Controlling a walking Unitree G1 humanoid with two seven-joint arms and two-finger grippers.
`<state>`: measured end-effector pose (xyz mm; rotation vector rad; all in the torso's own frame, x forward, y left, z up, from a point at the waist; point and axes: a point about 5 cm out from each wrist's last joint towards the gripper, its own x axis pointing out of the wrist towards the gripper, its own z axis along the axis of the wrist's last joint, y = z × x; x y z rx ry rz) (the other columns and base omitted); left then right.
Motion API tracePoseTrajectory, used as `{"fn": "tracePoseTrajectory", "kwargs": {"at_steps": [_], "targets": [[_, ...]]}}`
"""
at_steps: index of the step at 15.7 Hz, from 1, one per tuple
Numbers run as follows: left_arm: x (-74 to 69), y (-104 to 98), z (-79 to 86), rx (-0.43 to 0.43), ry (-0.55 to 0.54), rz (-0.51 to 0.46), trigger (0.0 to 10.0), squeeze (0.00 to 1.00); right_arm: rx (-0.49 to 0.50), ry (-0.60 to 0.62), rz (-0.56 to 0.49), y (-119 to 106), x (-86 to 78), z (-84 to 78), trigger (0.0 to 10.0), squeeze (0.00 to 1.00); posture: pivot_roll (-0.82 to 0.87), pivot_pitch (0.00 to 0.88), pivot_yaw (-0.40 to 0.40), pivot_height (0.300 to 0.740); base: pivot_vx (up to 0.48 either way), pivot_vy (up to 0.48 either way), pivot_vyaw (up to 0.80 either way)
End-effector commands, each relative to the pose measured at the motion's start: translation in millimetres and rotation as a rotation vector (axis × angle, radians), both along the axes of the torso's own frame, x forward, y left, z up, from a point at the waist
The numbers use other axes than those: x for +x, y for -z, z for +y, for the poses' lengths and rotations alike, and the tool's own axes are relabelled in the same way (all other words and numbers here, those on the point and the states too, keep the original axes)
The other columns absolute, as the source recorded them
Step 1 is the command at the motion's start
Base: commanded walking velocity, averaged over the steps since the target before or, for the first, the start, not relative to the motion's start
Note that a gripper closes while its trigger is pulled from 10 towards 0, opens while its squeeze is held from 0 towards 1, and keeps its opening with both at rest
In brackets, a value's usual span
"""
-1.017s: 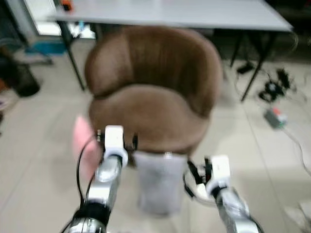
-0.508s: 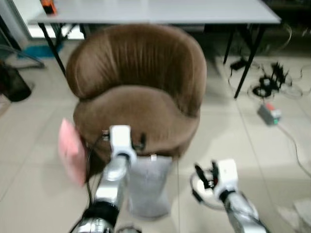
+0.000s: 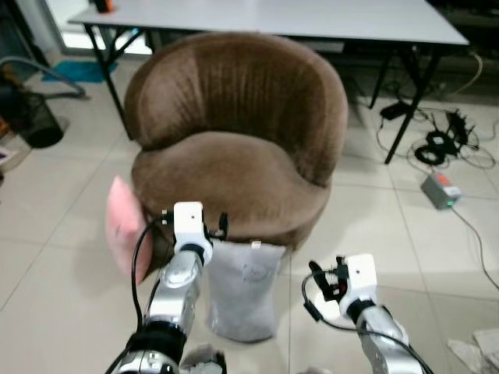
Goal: Move the pillow to the sofa from floor
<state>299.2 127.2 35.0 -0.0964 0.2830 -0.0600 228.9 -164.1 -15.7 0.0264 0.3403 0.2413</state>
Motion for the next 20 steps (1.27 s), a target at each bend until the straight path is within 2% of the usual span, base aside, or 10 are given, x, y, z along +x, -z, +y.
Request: {"fn": "tracePoseTrajectory", "kwargs": {"at_steps": [1, 3, 8, 12, 13, 18, 20], "targets": [[1.4, 0, 2.1, 0.003, -0.014, 0.006, 10.0, 0.0, -0.003, 0.005, -0.01, -1, 0.0, 0.0, 10.0, 0.21, 0.02, 0.035, 0.024, 0.65, 0.0, 0.0, 0.0], [1.7, 0, 1.8, 0.004, -0.013, 0.005, 10.0, 0.0, -0.037, -0.02, -0.018, -3, 1.3, 2.1, 10.0, 0.21, 0.02, 0.032, 0.024, 0.631, 0.0, 0.0, 0.0], [2.0, 0, 2.6, 0.013, -0.013, 0.006, 10.0, 0.0, -0.033, -0.053, -0.029, -6, -0.3, 9.6, 10.0, 0.25, 0.02, 0.027, 0.023, 0.585, 0.0, 0.0, 0.0], [3.0, 1, 4.4, 0.039, -0.019, 0.015, 10.0, 0.0, -0.032, -0.076, -0.038, -8, -2.7, 14.8, 10.0, 0.22, 0.01, 0.031, 0.023, 0.548, 0.0, 0.0, 0.0], [3.2, 2, 5.4, 0.051, -0.021, 0.018, 10.0, 0.0, -0.045, -0.07, -0.032, -8, -2.6, 14.3, 10.0, 0.19, 0.02, 0.032, 0.023, 0.548, 0.0, 0.0, 0.0], [3.1, 3, 6.3, 0.067, -0.01, 0.017, 10.0, 0.0, -0.052, -0.024, -0.037, -12, -3.4, 12.5, 10.0, 0.18, 0.01, 0.042, 0.023, 0.548, 0.0, 0.0, 0.0], [2.8, 3, 5.8, 0.048, -0.002, 0.016, 10.0, 0.0, -0.046, -0.023, -0.036, -14, -4.0, 11.9, 10.0, 0.18, 0.01, 0.047, 0.022, 0.548, 0.0, 0.0, 0.0]]}}
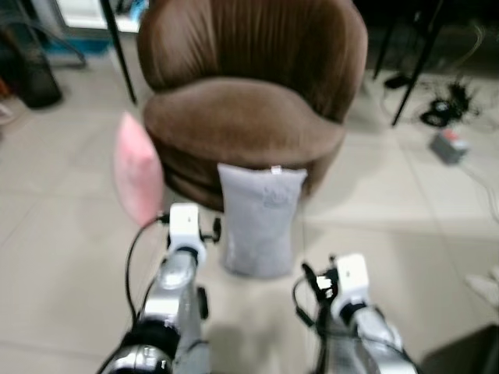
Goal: Move the pillow to the sofa from floor
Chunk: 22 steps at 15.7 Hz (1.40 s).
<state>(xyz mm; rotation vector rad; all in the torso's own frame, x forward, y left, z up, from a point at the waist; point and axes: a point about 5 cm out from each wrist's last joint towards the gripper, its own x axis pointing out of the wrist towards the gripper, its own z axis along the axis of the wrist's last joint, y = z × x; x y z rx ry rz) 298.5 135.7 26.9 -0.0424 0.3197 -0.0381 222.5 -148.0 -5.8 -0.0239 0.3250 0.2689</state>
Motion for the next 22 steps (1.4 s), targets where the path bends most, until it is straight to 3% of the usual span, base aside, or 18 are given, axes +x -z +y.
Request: {"fn": "tracePoseTrajectory", "kwargs": {"at_steps": [1, 6, 16, 22], "targets": [[3.2, -5, -3.0, -0.007, 0.014, -0.021, 10.0, 0.0, -0.003, 0.01, -0.012, -4, 1.2, -4.6, 10.0, 0.18, 0.01, 0.049, 0.022, 0.548, 0.0, 0.461, 0.0], [1.9, -2, -4.5, 0.031, 0.043, -0.012, 10.0, 0.0, -0.012, 0.018, 0.004, 0, -3.3, -9.4, 10.0, 0.18, 0.0, 0.054, 0.023, 0.548, 0.0, 0.434, 0.0], [3.2, -4, -10.5, 0.056, 0.091, -0.023, 10.0, 0.0, -0.012, 0.015, 0.02, 4, -3.6, -8.8, 10.0, 0.18, 0.0, 0.059, 0.028, 0.548, 0.332, 0.342, 0.0], [1.7, -5, -17.7, 0.11, 0.178, -0.042, 10.0, 0.0, -0.009, 0.011, 0.03, 7, -6.7, -7.6, 10.0, 0.18, 0.0, 0.058, 0.031, 0.548, 0.153, 0.0, 0.0]]}}
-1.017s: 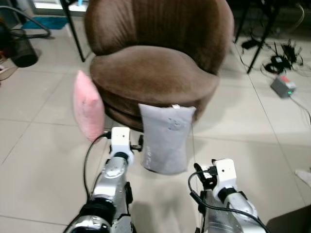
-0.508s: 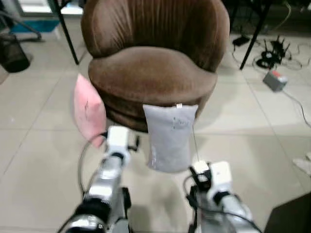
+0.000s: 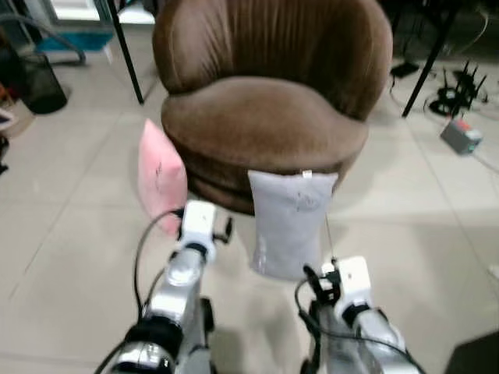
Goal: Move the pillow to the sofa from floor
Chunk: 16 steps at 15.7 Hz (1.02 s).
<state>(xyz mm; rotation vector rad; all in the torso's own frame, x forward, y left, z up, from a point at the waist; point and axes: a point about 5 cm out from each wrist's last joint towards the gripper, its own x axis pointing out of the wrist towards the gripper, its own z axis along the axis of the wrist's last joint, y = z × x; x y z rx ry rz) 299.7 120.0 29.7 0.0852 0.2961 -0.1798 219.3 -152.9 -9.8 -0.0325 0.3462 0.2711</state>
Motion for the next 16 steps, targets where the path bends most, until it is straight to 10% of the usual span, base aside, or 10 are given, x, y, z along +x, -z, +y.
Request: {"fn": "tracePoseTrajectory", "kwargs": {"at_steps": [1, 16], "targets": [[-0.1, -1.3, -2.1, 0.009, 0.022, -0.01, 10.0, 0.0, 0.002, 0.015, 0.01, 2.8, -3.8, -2.8, 10.0, 0.18, 0.0, 0.059, 0.031, 0.548, 0.461, 0.0, 0.0], [6.0, -4.0, -10.0, 0.066, 0.138, 0.011, 10.0, 0.0, 0.017, 0.052, -0.025, -1.9, -2.1, -1.5, 10.0, 0.19, -0.02, 0.058, 0.055, 0.548, 0.468, 0.0, 0.0]]}}
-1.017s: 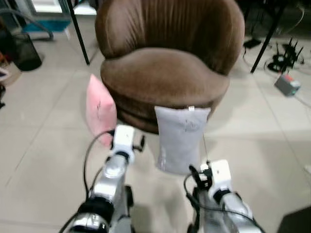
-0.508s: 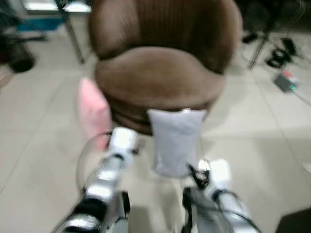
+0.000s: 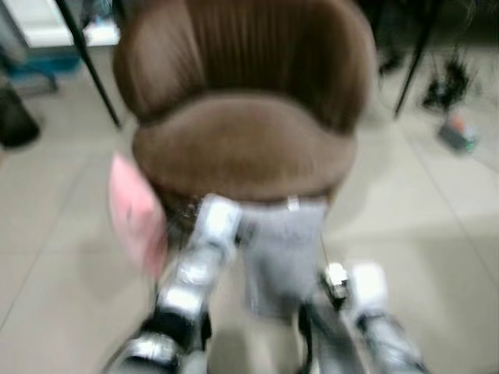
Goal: Move the pillow to the sofa from floor
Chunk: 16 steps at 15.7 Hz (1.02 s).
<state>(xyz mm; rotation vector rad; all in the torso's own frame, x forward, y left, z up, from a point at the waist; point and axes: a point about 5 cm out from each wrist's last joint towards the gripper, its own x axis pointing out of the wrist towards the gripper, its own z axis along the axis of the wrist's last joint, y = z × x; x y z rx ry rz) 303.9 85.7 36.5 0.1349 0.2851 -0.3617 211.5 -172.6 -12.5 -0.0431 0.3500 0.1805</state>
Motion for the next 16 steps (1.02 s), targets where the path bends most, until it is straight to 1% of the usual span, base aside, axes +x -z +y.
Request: {"fn": "tracePoseTrajectory", "kwargs": {"at_steps": [1, 4, 5, 6, 7, 8, 10, 11, 13, 14, 15, 16], "targets": [[1.5, 3, 24.1, 0.049, -0.043, 0.012, 10.0, 0.0, 0.043, -0.036, -0.026, -4, 5.4, 18.8, 10.0, 0.18, -0.02, 0.06, 0.055, 0.548, 0.48, 0.0, 0.0], [2.6, 3, 22.4, 0.101, 0.001, 0.012, 10.0, 0.0, 0.044, -0.039, -0.023, -5, 5.2, 21.5, 10.0, 0.19, -0.02, 0.062, 0.057, 0.548, 0.48, 0.0, 0.0], [3.5, 2, 19.0, 0.146, 0.055, -0.007, 10.0, 0.0, 0.045, -0.041, -0.024, -5, 5.0, 22.8, 10.0, 0.18, -0.02, 0.063, 0.058, 0.548, 0.0, 0.0, 0.0], [6.1, -2, 17.1, 0.138, 0.075, -0.017, 10.0, 0.0, 0.046, -0.043, -0.024, -5, 5.0, 23.4, 10.0, 0.19, -0.02, 0.064, 0.059, 0.548, 0.0, 0.0, 0.0], [11.9, -6, 20.5, 0.12, 0.086, -0.002, 10.0, 0.0, 0.048, -0.042, -0.025, -6, 4.8, 24.6, 10.0, 0.19, -0.01, 0.066, 0.059, 0.548, 0.0, 0.0, 0.0], [26.8, -18, 39.8, 0.144, 0.096, 0.007, 10.0, 0.0, 0.051, -0.04, -0.028, -7, 4.7, 26.8, 10.0, 0.19, -0.01, 0.068, 0.064, 0.548, 0.0, 0.0, 0.0], [40.3, -30, 65.2, 0.203, 0.109, 0.039, 10.0, 0.0, 0.059, -0.032, -0.036, -8, 4.6, 28.5, 10.0, 0.18, -0.01, 0.077, 0.067, 0.548, 0.0, 0.0, 0.0], [43.8, -34, 72.8, 0.225, 0.113, 0.055, 10.0, 0.0, 0.063, -0.03, -0.037, -9, 4.5, 28.7, 10.0, 0.18, -0.01, 0.078, 0.067, 0.548, 0.0, 0.0, 0.0], [59.7, -60, 109.5, 0.284, 0.095, 0.109, 10.0, 0.0, 0.065, -0.03, -0.046, -12, 3.0, 27.5, 10.0, 0.17, -0.01, 0.09, 0.073, 0.548, 0.0, 0.0, 0.0], [62.4, -72, 133.5, 0.337, 0.114, 0.19, 10.0, 0.0, 0.065, -0.022, -0.048, -13, 1.2, 25.6, 10.0, 0.17, -0.01, 0.095, 0.082, 0.548, 0.0, 0.0, 0.0], [62.6, -74, 137.7, 0.342, 0.111, 0.197, 10.0, 0.0, 0.064, -0.02, -0.048, -13, 0.7, 25.7, 10.0, 0.17, -0.01, 0.099, 0.09, 0.548, 0.0, 0.0, 0.0], [63.4, -81, 148.6, 0.381, 0.115, 0.216, 10.0, 0.0, 0.065, -0.014, -0.054, -15, 0.0, 25.6, 10.0, 0.17, -0.01, 0.107, 0.097, 0.548, 0.0, 0.0, 0.0]]}}
